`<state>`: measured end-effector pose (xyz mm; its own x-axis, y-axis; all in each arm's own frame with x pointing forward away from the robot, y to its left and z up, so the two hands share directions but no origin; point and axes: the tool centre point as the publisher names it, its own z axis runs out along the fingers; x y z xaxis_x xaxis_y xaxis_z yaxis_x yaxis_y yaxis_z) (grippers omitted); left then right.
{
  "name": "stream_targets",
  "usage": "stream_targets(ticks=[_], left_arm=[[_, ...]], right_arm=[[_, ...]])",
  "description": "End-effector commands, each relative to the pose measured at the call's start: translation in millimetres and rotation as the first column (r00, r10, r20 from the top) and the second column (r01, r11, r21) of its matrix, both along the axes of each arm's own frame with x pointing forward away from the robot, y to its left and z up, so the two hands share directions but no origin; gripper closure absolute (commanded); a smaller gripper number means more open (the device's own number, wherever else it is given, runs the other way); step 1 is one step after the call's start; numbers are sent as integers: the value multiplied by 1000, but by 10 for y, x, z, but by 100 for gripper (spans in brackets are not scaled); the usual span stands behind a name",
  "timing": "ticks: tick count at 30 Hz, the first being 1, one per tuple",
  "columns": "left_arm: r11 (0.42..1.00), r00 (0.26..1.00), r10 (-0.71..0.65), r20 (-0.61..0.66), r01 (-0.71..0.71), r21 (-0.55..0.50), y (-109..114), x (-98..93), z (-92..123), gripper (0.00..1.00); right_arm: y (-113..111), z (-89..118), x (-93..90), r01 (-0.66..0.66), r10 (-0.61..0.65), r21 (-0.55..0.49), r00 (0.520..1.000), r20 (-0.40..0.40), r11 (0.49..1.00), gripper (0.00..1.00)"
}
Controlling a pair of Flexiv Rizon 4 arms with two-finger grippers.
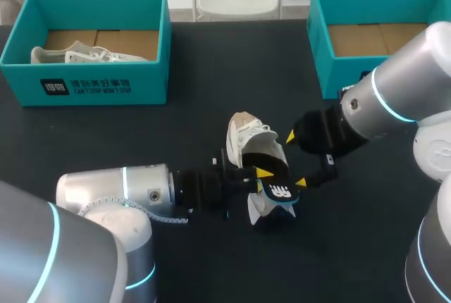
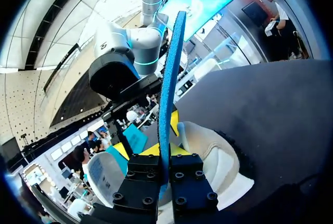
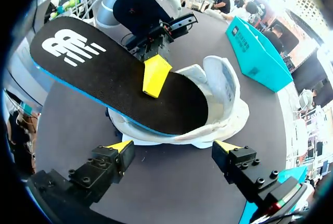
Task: Take the shoe out of the shoebox, open the shoe tongue, remove and reinsert the insole, then place the shoe into the shoebox
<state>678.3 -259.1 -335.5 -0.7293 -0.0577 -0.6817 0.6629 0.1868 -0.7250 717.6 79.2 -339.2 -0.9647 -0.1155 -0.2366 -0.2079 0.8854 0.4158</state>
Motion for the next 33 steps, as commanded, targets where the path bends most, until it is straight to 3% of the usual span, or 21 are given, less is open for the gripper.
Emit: stream_targets(ticks=[1, 8, 14, 15, 16, 18, 25, 27, 33], left_arm=[[1000, 1000, -1, 10, 1, 7, -93, 166, -83, 100], [999, 999, 28, 29, -29, 28, -79, 360, -165, 100], [998, 998, 55, 15, -56, 29, 9, 339, -160, 100], [998, 998, 56, 15, -56, 27, 16, 309, -139, 80], [998, 998, 55, 14, -55, 23, 20, 293, -126, 68], [999, 999, 45, 16, -46, 9, 28, 236, -70, 64], [999, 999, 26, 29, -26, -29, 74, 130, 122, 70], [999, 999, 19, 34, -18, -46, 83, 97, 173, 91], [999, 1000, -9, 26, 11, -53, 56, -1, 235, 92]], right_arm=[[6, -8, -11, 1, -1, 0, 1000, 3, 1000, 0], [6, -8, -11, 1, -1, 0, 1000, 3, 1000, 0], [6, -8, -11, 1, -1, 0, 1000, 3, 1000, 0], [6, -8, -11, 1, -1, 0, 1000, 3, 1000, 0], [6, -8, -11, 1, -1, 0, 1000, 3, 1000, 0], [6, -8, -11, 1, -1, 0, 1000, 3, 1000, 0], [6, -8, -11, 1, -1, 0, 1000, 3, 1000, 0], [6, -8, -11, 1, -1, 0, 1000, 3, 1000, 0], [6, -8, -11, 1, -1, 0, 1000, 3, 1000, 0]])
